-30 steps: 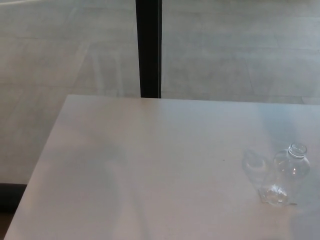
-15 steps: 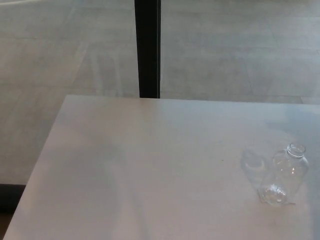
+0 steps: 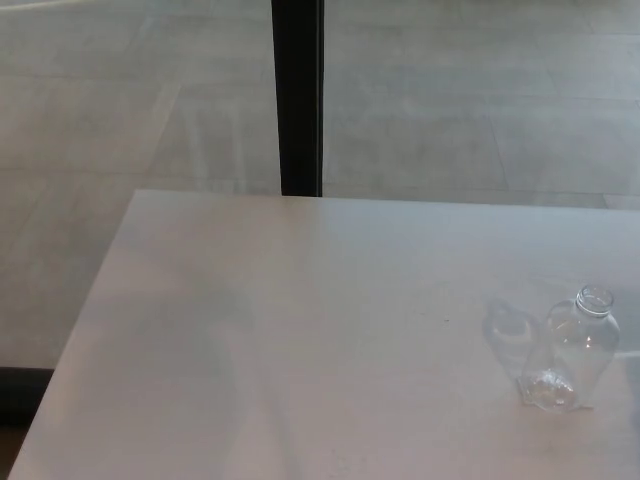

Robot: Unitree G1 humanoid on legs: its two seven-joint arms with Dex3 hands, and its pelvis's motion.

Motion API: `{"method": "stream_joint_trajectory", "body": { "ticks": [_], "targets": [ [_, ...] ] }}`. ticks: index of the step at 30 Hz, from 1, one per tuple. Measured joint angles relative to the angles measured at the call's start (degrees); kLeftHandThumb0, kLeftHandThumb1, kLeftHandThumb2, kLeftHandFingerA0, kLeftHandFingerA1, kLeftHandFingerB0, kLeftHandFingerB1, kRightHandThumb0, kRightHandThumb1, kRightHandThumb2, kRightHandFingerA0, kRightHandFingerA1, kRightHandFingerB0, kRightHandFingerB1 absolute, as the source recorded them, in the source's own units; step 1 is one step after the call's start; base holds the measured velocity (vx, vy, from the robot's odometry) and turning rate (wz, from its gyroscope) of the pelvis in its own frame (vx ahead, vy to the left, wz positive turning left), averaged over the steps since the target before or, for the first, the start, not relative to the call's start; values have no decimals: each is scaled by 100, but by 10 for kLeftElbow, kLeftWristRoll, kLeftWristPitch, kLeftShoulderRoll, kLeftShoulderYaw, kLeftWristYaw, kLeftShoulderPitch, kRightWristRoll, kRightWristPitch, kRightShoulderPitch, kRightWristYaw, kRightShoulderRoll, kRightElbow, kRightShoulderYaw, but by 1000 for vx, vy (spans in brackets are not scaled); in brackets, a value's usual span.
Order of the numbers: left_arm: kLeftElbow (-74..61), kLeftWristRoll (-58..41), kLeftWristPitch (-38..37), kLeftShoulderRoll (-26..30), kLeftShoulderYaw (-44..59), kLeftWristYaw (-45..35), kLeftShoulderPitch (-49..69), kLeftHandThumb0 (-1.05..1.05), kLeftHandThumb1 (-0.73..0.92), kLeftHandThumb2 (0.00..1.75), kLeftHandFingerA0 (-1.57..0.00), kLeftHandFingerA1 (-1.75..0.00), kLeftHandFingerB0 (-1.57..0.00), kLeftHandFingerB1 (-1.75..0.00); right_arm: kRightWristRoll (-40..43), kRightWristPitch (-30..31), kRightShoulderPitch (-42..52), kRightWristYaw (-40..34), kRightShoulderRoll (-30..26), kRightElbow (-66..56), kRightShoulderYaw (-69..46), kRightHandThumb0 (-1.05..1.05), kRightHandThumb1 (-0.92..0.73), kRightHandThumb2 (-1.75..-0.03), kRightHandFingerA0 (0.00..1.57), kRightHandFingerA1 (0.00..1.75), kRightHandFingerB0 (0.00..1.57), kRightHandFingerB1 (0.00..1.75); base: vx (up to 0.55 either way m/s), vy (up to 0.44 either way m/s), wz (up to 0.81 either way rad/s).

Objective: The robot uses its right hand to grab and lift the lid of the spray bottle kept in the middle of the desk and places the lid on the right side of the bottle

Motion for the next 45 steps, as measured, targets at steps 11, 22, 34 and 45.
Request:
{"method": "stream_joint_trajectory", "body": {
  "ticks": [11,22,34,45],
  "targets": [
    [0,-2,0,0,3,1,1,-76,83,65,-58,-54,-43,-41,-45,16,31,-47,1,-19,36,-70,-57,-90,18,57,9,41,0,0,0],
    [0,-7,0,-2,5,0,2,-75,83,65,-58,-55,-43,-41,-26,39,45,5,-3,-52,1,-102,-59,-99,0,10,0,0,0,0,0],
    [0,-13,0,-3,3,3,4,-78,84,65,-58,-54,-43,-42,46,44,81,56,-55,-53,-142,-85,-66,-71,0,0,2,26,0,0,0],
    [0,-13,0,-4,1,3,1,-75,85,65,-56,-52,-42,-41,118,32,98,39,-56,54,-335,-65,-67,-86,0,0,0,11,0,0,0]
  ]
}}
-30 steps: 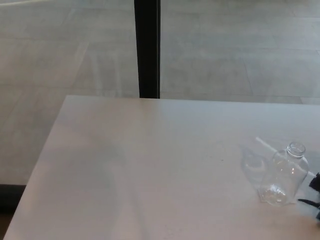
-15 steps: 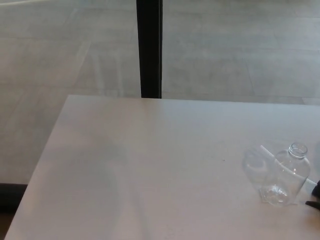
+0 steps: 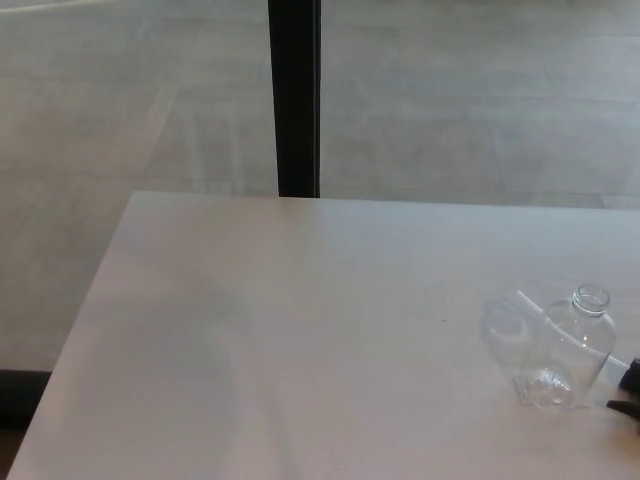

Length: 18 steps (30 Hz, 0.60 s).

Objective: The robot uses its right hand to grab and lift the lid of the spray bottle kept in the middle of the desk and places the lid on the right side of the bottle

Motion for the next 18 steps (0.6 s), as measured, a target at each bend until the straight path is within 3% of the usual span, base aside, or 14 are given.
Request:
{"method": "stream_joint_trajectory", "body": {
  "ticks": [1,4,5,6,7,9,10,12,13,14,15,16,17,18],
  "targets": [
    [0,0,0,0,0,0,0,-77,84,65,-56,-53,-42,-42,7,0,0,0,0,8,-15,-83,-60,-84,0,8,0,2,0,0,0],
    [0,0,0,0,0,0,-2,-75,84,65,-57,-54,-42,-43,30,0,0,-2,5,37,-64,-78,-57,-84,0,15,1,10,0,0,0],
    [0,0,0,0,0,0,-2,-75,85,65,-56,-56,-42,-43,40,0,-1,-3,8,50,-83,-61,-64,-80,0,0,5,22,0,0,0],
    [0,0,0,0,0,0,-2,-75,86,65,-56,-54,-42,-43,47,0,-1,-5,13,61,-99,-55,-65,-78,0,0,4,24,0,0,0],
    [0,0,0,0,0,0,-2,-75,85,65,-56,-54,-42,-43,54,0,-2,-7,16,72,-113,-52,-74,-62,0,0,0,30,0,0,0],
    [0,0,0,0,0,0,-3,-75,86,67,-54,-54,-40,-42,69,1,-4,-13,27,96,-146,-50,-74,-62,0,0,0,29,0,0,0],
    [0,0,0,0,0,0,-3,-76,86,65,-56,-54,-42,-42,77,2,-5,-16,33,108,-161,-54,-63,-83,0,11,5,26,0,0,0],
    [0,0,0,0,0,0,-3,-75,84,65,-58,-54,-43,-42,86,2,-5,-19,42,124,-178,-49,-65,-74,0,1,3,23,0,0,0],
    [0,0,0,0,0,0,-4,-76,84,65,-57,-54,-41,-42,98,2,-5,-24,56,145,-200,-52,-75,-62,0,8,0,28,0,0,0],
    [0,0,0,0,0,0,-5,-76,84,65,-58,-52,-42,-41,105,2,-5,-26,64,157,-209,-54,-62,-83,0,14,3,26,0,0,0],
    [0,0,0,0,0,0,-7,-76,84,65,-58,-52,-42,-41,115,2,-5,-28,81,177,-224,-54,-62,-83,0,14,3,26,0,0,0],
    [0,0,0,0,-1,0,-7,-76,85,65,-56,-52,-40,-41,119,2,-5,-29,88,185,-230,-53,-72,-61,1,47,6,30,0,0,0],
    [0,0,0,0,-1,0,-9,-77,86,65,-55,-53,-40,-41,128,2,-4,-31,102,199,-242,-59,-67,-81,0,30,2,22,0,0,0],
    [0,0,0,0,-1,0,-10,-77,86,67,-54,-53,-39,-41,137,2,-3,-32,117,210,-252,-58,-71,-70,1,29,3,24,0,0,0]
  ]
}}
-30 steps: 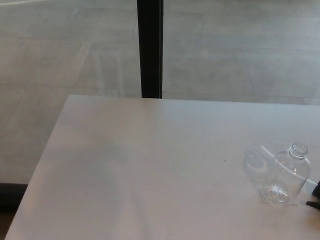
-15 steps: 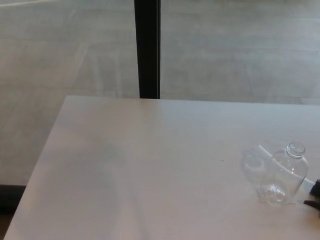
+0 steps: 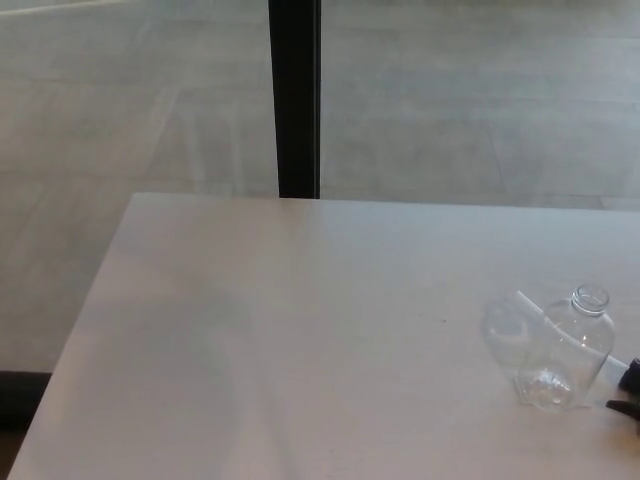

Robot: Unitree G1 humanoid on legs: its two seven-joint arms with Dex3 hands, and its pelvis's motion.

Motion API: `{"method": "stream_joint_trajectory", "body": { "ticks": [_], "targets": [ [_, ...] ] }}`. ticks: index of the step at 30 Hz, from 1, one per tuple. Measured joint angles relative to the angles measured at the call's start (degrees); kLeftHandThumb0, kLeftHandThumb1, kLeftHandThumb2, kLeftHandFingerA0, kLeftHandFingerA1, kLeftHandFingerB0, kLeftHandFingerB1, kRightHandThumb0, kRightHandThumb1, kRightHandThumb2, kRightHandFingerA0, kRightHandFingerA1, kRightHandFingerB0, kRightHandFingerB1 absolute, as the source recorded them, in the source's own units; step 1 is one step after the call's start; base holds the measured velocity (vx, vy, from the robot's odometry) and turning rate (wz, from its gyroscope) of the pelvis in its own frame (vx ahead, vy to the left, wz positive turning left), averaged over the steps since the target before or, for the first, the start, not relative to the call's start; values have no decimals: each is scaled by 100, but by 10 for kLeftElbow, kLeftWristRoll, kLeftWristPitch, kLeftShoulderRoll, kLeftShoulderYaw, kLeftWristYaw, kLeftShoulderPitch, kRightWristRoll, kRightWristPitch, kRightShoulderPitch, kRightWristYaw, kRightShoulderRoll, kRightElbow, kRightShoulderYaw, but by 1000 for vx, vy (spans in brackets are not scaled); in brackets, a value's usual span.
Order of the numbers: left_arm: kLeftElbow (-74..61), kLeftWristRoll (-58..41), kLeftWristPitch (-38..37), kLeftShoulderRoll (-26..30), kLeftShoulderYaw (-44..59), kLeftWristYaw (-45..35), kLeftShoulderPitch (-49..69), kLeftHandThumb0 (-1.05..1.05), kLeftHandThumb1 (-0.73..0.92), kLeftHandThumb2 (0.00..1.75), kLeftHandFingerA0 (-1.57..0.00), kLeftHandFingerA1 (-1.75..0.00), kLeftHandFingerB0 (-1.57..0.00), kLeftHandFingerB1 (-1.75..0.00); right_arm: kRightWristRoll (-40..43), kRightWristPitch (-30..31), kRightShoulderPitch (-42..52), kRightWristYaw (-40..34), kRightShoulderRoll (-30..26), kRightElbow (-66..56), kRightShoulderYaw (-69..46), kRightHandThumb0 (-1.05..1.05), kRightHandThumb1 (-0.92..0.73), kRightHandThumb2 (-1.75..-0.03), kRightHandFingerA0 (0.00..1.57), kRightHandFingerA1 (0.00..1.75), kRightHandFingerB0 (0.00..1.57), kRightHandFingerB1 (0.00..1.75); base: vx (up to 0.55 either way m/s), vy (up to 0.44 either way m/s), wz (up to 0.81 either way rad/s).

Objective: The robot uses its right hand to grab and lift the lid of the spray bottle kept in the middle of the desk and places the lid on the right side of the bottle

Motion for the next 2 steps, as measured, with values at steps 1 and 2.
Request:
{"method": "stream_joint_trajectory", "body": {
  "ticks": [1,2],
  "targets": [
    [0,0,0,0,0,0,-1,-74,67,107,-48,-62,-33,-53,8,0,1,-1,13,10,-9,-60,-66,-77,1,39,4,26,0,0,0],
    [0,0,0,0,-1,0,-1,-76,85,66,-55,-51,-40,-41,16,0,2,-2,24,19,-16,-56,-67,-80,2,32,3,25,0,0,0]
  ]
}}
